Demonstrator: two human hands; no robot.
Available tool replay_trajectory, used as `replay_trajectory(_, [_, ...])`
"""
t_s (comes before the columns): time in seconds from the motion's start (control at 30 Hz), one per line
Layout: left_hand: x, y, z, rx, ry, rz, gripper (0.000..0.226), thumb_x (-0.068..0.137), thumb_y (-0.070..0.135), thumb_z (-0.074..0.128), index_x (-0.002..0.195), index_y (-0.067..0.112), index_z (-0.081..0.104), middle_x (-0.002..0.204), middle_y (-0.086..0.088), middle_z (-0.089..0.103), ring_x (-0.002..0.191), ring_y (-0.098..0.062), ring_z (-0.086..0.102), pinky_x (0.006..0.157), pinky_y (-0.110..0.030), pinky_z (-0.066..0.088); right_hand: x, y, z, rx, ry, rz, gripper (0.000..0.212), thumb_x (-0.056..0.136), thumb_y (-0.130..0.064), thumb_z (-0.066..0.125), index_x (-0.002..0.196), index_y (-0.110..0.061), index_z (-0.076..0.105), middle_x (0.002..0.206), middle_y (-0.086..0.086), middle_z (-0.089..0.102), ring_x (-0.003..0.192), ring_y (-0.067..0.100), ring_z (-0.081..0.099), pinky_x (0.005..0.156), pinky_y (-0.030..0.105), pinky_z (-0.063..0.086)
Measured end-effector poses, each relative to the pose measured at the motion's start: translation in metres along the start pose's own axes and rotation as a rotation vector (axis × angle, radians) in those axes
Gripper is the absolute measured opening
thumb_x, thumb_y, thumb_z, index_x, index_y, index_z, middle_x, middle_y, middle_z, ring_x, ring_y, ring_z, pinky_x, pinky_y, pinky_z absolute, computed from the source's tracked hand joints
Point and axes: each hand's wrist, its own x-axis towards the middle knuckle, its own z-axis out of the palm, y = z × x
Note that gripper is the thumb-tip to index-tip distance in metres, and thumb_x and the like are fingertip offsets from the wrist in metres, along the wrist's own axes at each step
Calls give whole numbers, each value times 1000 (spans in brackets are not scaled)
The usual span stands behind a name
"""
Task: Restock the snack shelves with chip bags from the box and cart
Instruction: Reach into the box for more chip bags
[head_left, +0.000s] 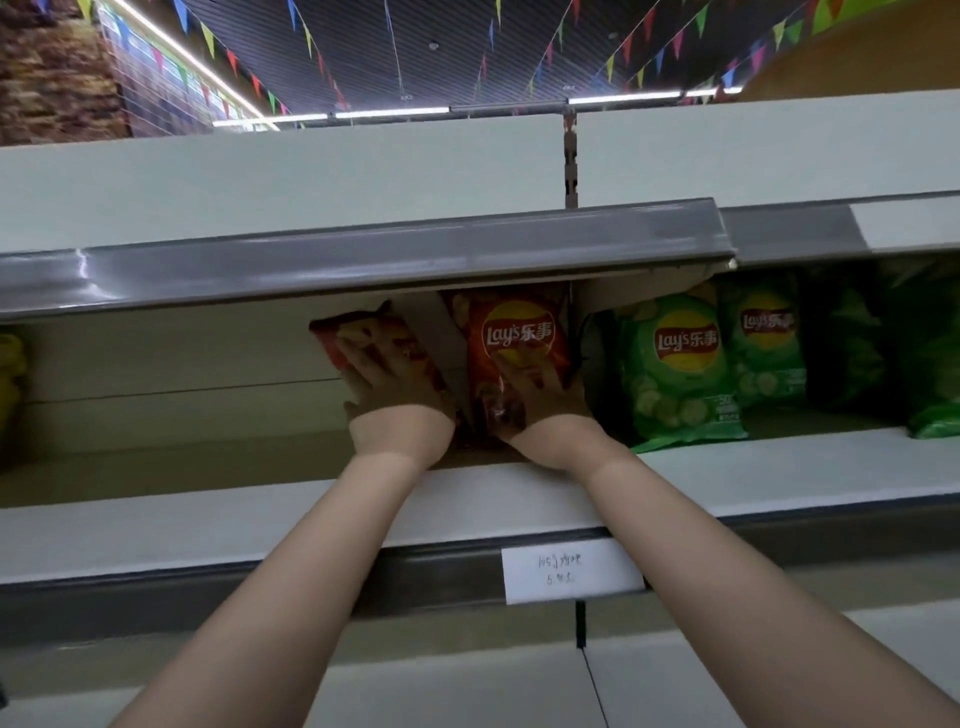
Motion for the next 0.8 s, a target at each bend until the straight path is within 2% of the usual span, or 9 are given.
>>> replay_trajectory(0.13, [7,-18,-5,-126,-225,-11,36,101,24,44,132,8,43,145,-24,38,115,-32,50,96,-38,43,-14,-11,-1,29,83,38,67,98,-40,50,155,-35,15,164,-1,3,147,43,-6,120,51,1])
replay_trajectory(0.23, [21,-33,-9,-140,-180,89,70,94,25,58,152,29,19,159,-21,9,121,-41,50,95,-40,45,-31,-17,-12,41,17,127,36,101,-36,44,123,-10,55,135,18,52,129,38,44,101,40,41])
replay_trajectory(0.3, [27,-46,-12,-225,-183,219,79,87,18,68,150,34,22,160,-14,9,117,-36,55,97,-40,47,-44,-18,-22,3,-13,124,30,101,-35,44,92,-9,56,105,15,59,109,36,57,81,35,46])
replay_trajectory(0.4, [31,-67,-15,-430,-260,291,81,87,4,65,144,46,25,149,-1,38,127,-22,48,106,-42,42,-60,-8,-32,-54,-20,110,40,101,-36,45,131,-10,49,130,16,49,127,36,41,100,39,41])
replay_trajectory(0.47, [32,-73,-18,-444,-257,271,80,91,2,59,147,44,20,148,0,39,135,-20,39,108,-40,38,-69,4,-35,-37,0,99,49,101,-35,45,145,-13,36,142,15,38,134,35,32,108,39,34])
replay_trajectory(0.57, [28,-62,-20,-285,-224,207,84,94,3,52,146,53,9,160,-1,11,134,-33,40,102,-42,41,-82,21,-37,-12,53,73,50,100,-29,48,147,-17,35,141,15,38,132,36,34,107,36,34])
replay_trajectory(0.63, [13,-38,-27,-129,-207,50,79,96,12,51,152,42,3,161,-14,-10,135,-48,33,104,-50,38,-88,28,-42,3,117,49,51,99,-25,50,147,-19,36,140,14,40,131,36,37,108,37,34])
replay_trajectory(0.7, [-13,-4,-38,-69,-240,-13,62,99,19,50,152,19,19,157,-22,14,134,-43,34,103,-47,36,-96,32,-49,49,204,25,50,98,-21,51,147,-20,39,142,12,42,131,34,40,110,38,34])
replay_trajectory(0.8, [-61,50,-52,-34,-165,199,22,100,26,45,112,9,50,114,-17,56,107,-36,54,77,-36,41,-119,37,-63,100,311,-8,47,97,-18,52,144,-20,44,147,7,40,133,25,41,111,32,32])
